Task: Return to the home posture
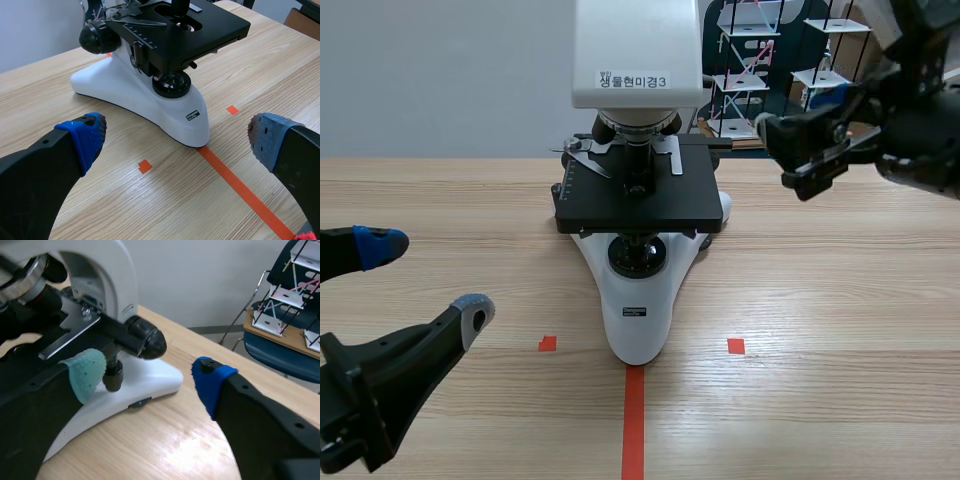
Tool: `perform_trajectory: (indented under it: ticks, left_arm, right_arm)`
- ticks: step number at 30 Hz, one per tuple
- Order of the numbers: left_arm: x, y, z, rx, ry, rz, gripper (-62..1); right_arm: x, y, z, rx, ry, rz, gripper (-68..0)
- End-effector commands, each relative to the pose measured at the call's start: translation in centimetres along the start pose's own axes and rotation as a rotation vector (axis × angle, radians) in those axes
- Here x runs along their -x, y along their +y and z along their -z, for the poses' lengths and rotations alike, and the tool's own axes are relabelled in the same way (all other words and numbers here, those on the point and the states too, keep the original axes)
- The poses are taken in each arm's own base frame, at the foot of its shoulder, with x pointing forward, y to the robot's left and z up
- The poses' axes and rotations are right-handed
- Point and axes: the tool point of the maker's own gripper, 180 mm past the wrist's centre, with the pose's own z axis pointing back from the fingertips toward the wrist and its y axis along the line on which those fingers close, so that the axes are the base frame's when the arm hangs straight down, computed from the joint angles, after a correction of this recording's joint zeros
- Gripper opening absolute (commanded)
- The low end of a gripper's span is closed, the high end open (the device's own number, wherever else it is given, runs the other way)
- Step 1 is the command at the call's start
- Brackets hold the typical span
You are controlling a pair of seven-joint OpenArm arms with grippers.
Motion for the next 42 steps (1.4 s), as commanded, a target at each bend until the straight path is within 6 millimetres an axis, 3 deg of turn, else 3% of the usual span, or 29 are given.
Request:
perform_trajectory:
  ticks: [1, 10, 15, 20, 42]
  left_arm:
    - [-0.9, -0.1, 0.1, 0.000, -0.033, 0.002, -1.3]
    - [-0.9, -0.1, 0.1, 0.000, -0.033, 0.002, -1.3]
    - [-0.9, -0.1, 0.1, 0.000, -0.033, 0.002, -1.3]
    - [-0.9, -0.1, 0.1, 0.000, -0.033, 0.002, -1.3]
    - [-0.9, -0.1, 0.1, 0.000, -0.033, 0.002, -1.3]
  right_arm:
    - [0.2, -0.1, -0.9, 0.010, -0.016, 0.011, -22.1]
    - [0.3, 3.7, -7.5, 0.003, -0.170, -0.086, -9.8]
    - [0.9, 7.7, -9.6, -0.106, -0.129, -0.134, -7.7]
    - [1.2, 10.2, -11.3, -0.163, -0.123, -0.112, -7.7]
    - [1.2, 11.0, -11.6, -0.183, -0.127, -0.149, -7.8]
